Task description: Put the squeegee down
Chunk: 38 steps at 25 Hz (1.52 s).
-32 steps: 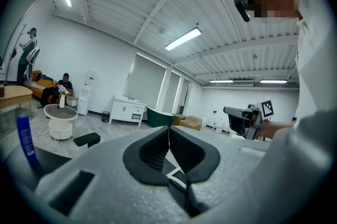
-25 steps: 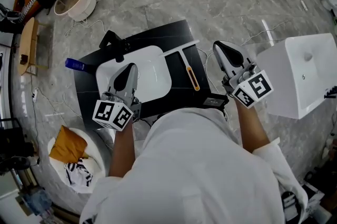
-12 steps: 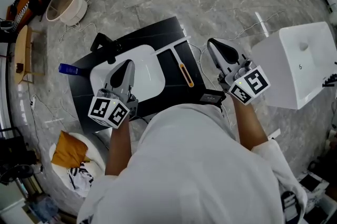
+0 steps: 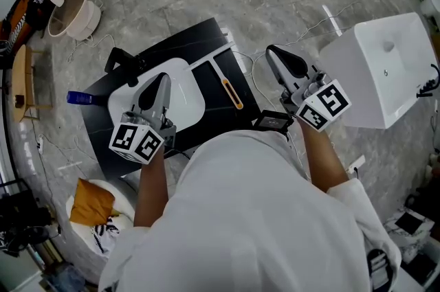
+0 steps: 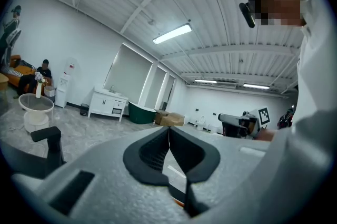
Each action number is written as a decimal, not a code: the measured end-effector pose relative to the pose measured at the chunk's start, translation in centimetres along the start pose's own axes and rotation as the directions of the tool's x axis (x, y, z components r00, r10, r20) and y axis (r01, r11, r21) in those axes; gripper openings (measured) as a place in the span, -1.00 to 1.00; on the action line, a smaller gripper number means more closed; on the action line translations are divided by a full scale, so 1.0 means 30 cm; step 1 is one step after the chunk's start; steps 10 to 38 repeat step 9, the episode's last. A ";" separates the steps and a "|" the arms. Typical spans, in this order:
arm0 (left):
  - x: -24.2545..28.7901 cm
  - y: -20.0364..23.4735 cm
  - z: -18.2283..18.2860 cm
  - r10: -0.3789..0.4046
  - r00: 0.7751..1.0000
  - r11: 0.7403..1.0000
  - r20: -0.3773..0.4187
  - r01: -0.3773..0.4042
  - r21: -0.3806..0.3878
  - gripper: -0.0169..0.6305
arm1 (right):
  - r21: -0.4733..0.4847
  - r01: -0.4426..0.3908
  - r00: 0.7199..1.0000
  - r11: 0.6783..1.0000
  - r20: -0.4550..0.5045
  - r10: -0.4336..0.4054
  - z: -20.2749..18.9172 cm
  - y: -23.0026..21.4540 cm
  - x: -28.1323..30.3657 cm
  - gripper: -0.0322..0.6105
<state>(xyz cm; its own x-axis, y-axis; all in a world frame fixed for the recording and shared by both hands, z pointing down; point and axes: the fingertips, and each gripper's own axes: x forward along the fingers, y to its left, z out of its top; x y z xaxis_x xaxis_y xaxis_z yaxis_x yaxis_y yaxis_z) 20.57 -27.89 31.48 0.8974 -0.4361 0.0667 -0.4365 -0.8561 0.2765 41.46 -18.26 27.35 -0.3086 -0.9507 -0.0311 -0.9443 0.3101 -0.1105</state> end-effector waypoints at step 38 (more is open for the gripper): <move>0.066 -0.027 -0.004 -0.029 1.000 1.000 -0.003 0.029 -0.010 -0.90 | -0.001 0.041 0.999 0.999 0.008 -0.041 0.014 -0.067 -0.053 -0.85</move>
